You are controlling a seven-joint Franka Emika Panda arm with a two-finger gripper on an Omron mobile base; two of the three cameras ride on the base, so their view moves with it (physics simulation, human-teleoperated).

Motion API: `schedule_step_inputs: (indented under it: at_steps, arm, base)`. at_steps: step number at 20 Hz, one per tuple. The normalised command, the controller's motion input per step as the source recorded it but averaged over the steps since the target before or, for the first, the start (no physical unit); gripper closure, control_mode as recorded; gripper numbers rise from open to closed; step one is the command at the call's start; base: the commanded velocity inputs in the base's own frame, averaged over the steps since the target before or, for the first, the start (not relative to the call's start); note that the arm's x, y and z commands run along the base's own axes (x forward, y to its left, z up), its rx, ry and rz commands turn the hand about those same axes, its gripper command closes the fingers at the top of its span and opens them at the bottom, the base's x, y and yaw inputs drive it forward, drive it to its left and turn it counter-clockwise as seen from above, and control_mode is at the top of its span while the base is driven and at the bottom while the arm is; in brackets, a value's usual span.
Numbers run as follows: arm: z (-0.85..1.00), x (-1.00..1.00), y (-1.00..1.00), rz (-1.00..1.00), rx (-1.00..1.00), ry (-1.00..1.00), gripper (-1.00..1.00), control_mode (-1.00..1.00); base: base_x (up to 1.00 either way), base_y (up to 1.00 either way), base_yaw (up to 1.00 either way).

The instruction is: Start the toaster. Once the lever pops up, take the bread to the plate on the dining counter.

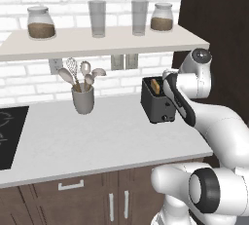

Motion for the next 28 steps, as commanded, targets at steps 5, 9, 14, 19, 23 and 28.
schedule_step_inputs:
  at_steps: [5,9,14,19,23,28]
  arm:
    - [0.0,0.0,0.0,0.0,0.0,0.0,-1.0,-1.0]
    - [0.0,0.0,0.0,0.0,0.0,0.0,-1.0,-1.0]
    - [0.0,0.0,0.0,0.0,0.0,0.0,-1.0,-1.0]
    - [0.0,0.0,0.0,0.0,0.0,0.0,-1.0,-1.0]
    - [0.0,0.0,0.0,0.0,0.0,0.0,-1.0,-1.0]
    - [0.0,0.0,0.0,0.0,0.0,0.0,-1.0,-1.0]
  base:
    - [0.0,0.0,0.0]
    - [0.0,0.0,0.0]
    - [0.0,0.0,0.0]
    - [0.0,0.0,0.0]
    - [0.0,0.0,0.0]
    - [0.0,0.0,0.0]
